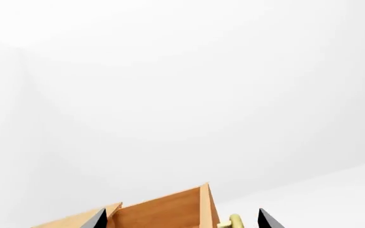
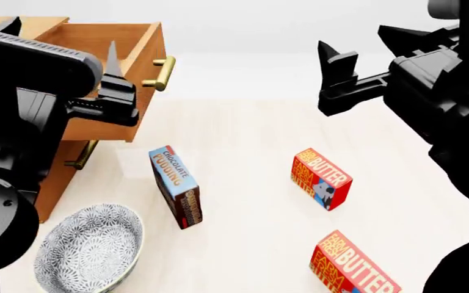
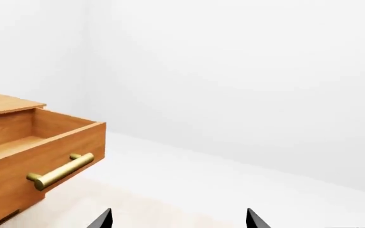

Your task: Put the butter at the front in the top drawer of the cabinet and close it.

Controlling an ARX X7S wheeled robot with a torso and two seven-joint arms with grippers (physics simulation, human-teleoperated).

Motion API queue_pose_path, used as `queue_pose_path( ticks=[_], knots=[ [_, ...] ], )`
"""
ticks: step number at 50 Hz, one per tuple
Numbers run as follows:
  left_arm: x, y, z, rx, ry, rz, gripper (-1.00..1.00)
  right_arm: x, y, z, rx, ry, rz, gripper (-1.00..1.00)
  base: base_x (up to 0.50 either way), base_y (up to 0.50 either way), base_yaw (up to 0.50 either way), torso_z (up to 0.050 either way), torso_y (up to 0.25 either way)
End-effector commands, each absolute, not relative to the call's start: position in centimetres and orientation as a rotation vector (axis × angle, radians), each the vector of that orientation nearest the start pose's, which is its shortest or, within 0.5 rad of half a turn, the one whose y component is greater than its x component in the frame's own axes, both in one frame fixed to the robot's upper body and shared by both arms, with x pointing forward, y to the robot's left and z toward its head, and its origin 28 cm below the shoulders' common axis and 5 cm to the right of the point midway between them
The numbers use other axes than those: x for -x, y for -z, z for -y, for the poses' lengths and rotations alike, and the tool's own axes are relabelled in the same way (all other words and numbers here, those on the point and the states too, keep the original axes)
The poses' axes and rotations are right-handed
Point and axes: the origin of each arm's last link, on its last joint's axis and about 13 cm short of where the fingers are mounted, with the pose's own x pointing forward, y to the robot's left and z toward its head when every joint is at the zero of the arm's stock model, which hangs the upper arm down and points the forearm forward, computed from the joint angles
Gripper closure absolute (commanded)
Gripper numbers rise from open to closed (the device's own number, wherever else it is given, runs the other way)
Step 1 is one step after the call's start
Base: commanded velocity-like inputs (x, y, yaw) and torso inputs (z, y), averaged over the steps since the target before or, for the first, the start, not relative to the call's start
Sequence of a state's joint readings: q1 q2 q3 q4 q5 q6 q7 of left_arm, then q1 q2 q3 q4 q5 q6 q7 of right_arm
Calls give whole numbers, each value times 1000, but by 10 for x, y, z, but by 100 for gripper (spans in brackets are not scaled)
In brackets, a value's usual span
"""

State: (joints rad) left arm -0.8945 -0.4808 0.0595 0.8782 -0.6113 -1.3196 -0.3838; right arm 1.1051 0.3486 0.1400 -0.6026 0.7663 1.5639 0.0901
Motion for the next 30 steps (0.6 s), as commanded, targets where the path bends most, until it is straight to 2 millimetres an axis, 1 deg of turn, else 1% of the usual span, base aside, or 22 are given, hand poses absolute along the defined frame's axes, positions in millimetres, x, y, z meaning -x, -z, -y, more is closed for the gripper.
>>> queue_pose_path(
  ticks=[1, 6, 9, 14, 19, 30],
  knots=[
    [-214, -269, -248, -329, -45, 389, -100, -226, -316, 156, 205, -333, 67, -100, 0, 0, 0, 0, 0],
    [-215, -269, -250, -336, -45, 401, -100, -218, -323, 164, 295, -344, 3, -100, 0, 0, 0, 0, 0],
    [-216, -270, -250, -331, -40, 408, -100, -216, -329, 168, 318, -375, -56, -100, 0, 0, 0, 0, 0],
    [-216, -270, -251, -327, -33, 420, -100, -218, -345, 173, 369, -454, -127, -100, 0, 0, 0, 0, 0],
    [-216, -270, -252, -326, -30, 428, -100, -230, -352, 177, 430, -538, -198, -100, 0, 0, 0, 0, 0],
    [-214, -269, -255, -313, -32, 445, -100, -256, -359, 183, 506, -634, -380, -100, 0, 0, 0, 0, 0]
  ],
)
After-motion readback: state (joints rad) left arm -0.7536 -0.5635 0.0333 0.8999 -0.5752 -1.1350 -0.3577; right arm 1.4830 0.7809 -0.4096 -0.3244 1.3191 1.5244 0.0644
